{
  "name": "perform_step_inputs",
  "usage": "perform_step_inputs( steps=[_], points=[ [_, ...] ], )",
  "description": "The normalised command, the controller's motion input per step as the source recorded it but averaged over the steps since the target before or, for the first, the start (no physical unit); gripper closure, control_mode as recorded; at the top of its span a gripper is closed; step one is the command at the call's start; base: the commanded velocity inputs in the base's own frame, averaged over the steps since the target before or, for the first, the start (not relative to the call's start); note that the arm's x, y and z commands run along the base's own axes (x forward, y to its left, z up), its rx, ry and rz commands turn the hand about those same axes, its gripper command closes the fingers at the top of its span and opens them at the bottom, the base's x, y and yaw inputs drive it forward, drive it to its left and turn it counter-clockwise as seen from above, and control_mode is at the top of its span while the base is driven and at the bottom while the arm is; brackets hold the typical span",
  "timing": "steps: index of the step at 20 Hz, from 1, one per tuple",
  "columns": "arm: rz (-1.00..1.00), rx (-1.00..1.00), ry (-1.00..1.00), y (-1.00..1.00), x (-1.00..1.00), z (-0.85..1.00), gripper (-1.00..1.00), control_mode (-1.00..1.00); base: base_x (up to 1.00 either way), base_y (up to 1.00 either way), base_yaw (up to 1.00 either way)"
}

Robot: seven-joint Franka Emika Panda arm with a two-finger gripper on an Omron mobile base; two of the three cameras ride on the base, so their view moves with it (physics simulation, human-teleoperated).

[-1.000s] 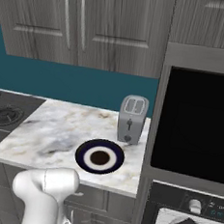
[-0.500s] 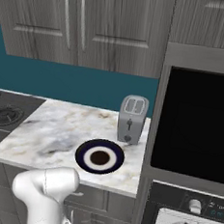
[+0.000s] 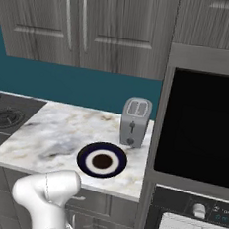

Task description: Place the sweet potato on the bottom rack of the oven.

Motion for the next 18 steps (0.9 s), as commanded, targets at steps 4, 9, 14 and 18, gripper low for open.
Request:
perform_step_inputs(
  steps=[4, 9, 14, 18],
  points=[
    [0.00, -0.06, 0.10, -0.40, 0.16, -0.24, 1.00, -1.00, 0.00, 0.00, 0.00],
    [0.01, 0.00, 0.09, -0.03, 0.10, -0.18, 1.00, -1.00, 0.00, 0.00, 0.00],
    [0.01, 0.00, 0.01, 0.00, 0.01, -0.32, 1.00, -1.00, 0.00, 0.00, 0.00],
    [0.01, 0.00, 0.00, 0.00, 0.00, -0.32, 1.00, -1.00, 0.00, 0.00, 0.00]
  ],
)
